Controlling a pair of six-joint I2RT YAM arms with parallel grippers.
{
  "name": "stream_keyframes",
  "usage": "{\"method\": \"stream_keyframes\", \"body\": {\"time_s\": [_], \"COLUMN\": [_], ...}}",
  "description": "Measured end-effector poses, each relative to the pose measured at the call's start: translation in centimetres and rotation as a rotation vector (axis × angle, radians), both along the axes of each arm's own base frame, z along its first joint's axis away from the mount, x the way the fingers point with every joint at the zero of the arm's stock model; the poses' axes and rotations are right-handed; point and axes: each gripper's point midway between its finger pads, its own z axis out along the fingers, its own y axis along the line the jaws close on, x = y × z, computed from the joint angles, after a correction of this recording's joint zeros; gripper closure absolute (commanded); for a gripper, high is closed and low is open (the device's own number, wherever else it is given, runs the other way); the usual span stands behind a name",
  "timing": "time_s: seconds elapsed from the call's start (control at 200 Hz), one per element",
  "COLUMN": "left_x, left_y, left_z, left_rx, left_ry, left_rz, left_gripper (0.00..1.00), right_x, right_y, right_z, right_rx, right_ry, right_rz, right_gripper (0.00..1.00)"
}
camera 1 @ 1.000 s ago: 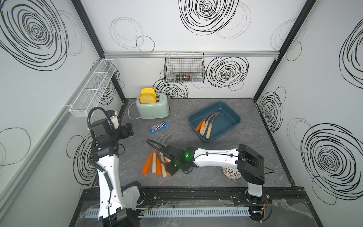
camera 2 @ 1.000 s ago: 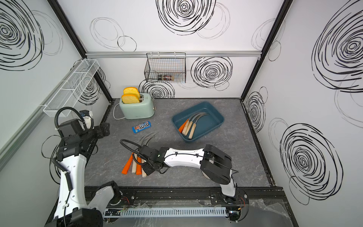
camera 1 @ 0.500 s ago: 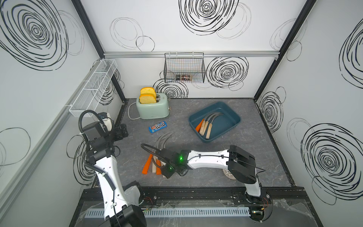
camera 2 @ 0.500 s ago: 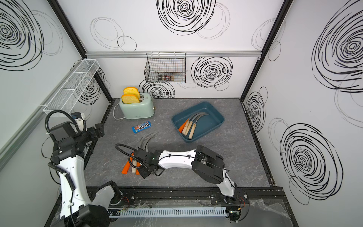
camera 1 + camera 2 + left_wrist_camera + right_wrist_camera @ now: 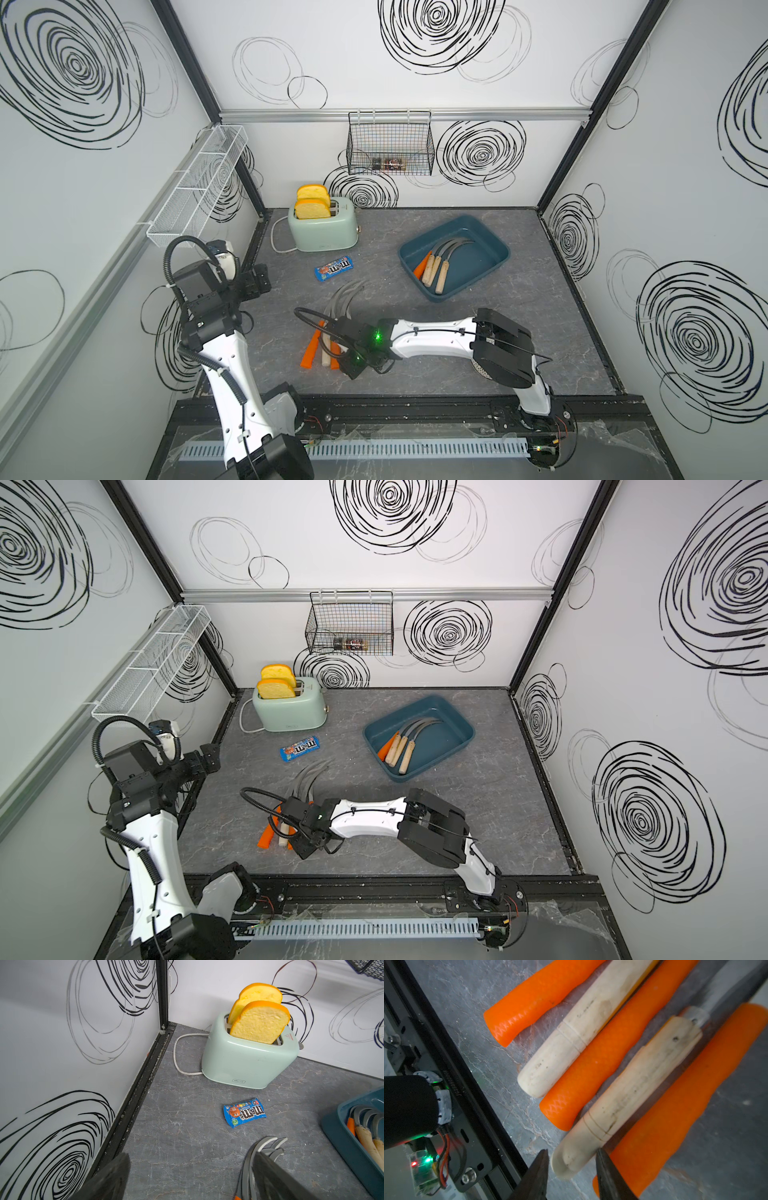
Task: Put small sickles into storage boxes
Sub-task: Pick up the sickle at the center of the board.
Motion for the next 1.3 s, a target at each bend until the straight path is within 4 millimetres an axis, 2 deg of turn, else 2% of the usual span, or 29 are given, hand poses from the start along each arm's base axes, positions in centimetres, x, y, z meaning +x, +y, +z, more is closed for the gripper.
{"method": "stream_keyframes", "body": {"time_s": [0.41,0.69,1.111,1.301], "left_x": [0.1,0.1,0.0,-0.1], "left_y": [-0.3,-0.3,-0.8,-1.0], "left_z": [0.1,0.1,0.5,0.7], "left_rx": [-0.011,-0.013,-0.016,-0.012], "left_ry": [-0.007,-0.009,-0.025,-0.032], "left_rz": [-0.017,-0.019,-0.039,-0.046], "left_gripper": [0.04,0.04,0.04,0.04], "right_x": [1.1,2.0,5.6,6.5], "right_y": [-0.7,-1.4,-3.8,-4.3], "right_z": [-0.5,0.3,0.7,0.6], "right_rx": [-0.062,-0.078,-0.121,-0.126], "right_ry": [-0.060,-0.114,-0.161,-0.154], "right_rz": [-0.034,-0.064,-0.163,-0.190], "right_gripper": [0.59,0.57,0.57,0.57]}}
